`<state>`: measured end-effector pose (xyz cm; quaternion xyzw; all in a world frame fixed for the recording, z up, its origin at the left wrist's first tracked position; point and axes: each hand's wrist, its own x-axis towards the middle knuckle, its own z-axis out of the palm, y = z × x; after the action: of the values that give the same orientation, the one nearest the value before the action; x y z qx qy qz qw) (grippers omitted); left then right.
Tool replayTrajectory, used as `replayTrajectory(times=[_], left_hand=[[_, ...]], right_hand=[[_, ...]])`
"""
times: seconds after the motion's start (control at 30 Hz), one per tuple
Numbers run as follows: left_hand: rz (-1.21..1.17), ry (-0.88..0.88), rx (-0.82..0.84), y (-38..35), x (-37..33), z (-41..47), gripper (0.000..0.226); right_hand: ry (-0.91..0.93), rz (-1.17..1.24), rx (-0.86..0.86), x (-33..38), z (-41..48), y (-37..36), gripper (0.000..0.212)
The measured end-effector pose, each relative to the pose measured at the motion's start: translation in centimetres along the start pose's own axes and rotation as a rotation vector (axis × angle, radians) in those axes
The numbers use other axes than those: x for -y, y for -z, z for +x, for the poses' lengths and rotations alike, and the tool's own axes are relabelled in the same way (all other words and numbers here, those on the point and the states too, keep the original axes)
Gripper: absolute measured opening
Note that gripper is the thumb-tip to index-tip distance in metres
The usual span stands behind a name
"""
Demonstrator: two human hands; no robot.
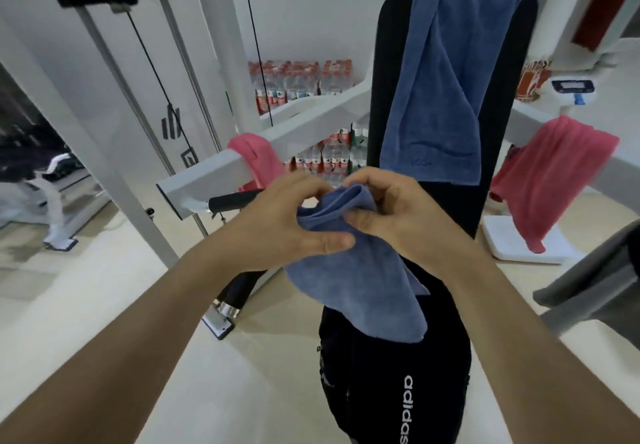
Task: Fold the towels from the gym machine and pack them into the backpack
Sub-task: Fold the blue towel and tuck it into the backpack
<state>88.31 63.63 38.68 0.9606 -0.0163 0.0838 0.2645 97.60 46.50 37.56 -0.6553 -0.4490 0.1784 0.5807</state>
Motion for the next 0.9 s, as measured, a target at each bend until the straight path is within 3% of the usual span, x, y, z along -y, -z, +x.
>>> replayTrajectory(times=[0.1, 0.17, 0.27, 0.33, 0.47, 0.53, 0.63, 0.73, 0.77, 0.83, 0.9], left_hand=[[-0.279, 0.113, 0.086, 1.3, 2.0, 0.3, 0.043], [-0.379, 0.122, 0.082, 2.2, 3.3, 0.5, 0.034], [-0.515, 0.14, 0.052, 3.8, 5.1, 0.9, 0.017], [-0.597, 0.199, -0.005, 5.1, 7.3, 1.4, 0.019], [-0.708, 0.382, -0.181, 6.7, 13.7, 0.6, 0.024], [-0.798, 0.525, -0.277, 6.8, 17.5, -0.3, 0.022], [-0.967, 0.707, -0.358, 5.8, 22.6, -1.8, 0.021], [-1.153, 0.823, -0.328, 3.8, 26.2, -2.9, 0.044], [-1.207, 0.852, -0.333, 3.1, 26.9, -3.1, 0.049], [-1.299, 0.876, -0.344, 1.9, 27.8, -3.5, 0.05], [-1.346, 0.858, -0.316, 1.0, 28.6, -3.8, 0.053]], right_hand=[[-0.012, 0.094, -0.01, -0.6, 3.1, -2.0, 0.017], [-0.118, 0.193, 0.037, -2.2, 4.6, -2.5, 0.029], [-0.366, 0.273, 0.314, -5.9, 5.2, -4.2, 0.05], [-0.528, 0.215, 0.442, -8.7, 5.0, -5.9, 0.048], [-0.722, 0.208, 0.488, -11.9, 4.4, -5.7, 0.031], [-0.765, 0.204, 0.436, -12.8, 4.9, -4.5, 0.029], [-0.758, 0.452, 0.086, -13.8, 6.1, -3.7, 0.054], [-0.707, 0.669, -0.291, -14.1, 8.4, -6.2, 0.021], [-0.748, 0.733, -0.374, -14.4, 9.0, -7.3, 0.027], [-0.833, 0.908, -0.421, -15.5, 9.2, -9.3, 0.046], [-0.832, 1.034, -0.361, -15.5, 8.6, -10.9, 0.069]])
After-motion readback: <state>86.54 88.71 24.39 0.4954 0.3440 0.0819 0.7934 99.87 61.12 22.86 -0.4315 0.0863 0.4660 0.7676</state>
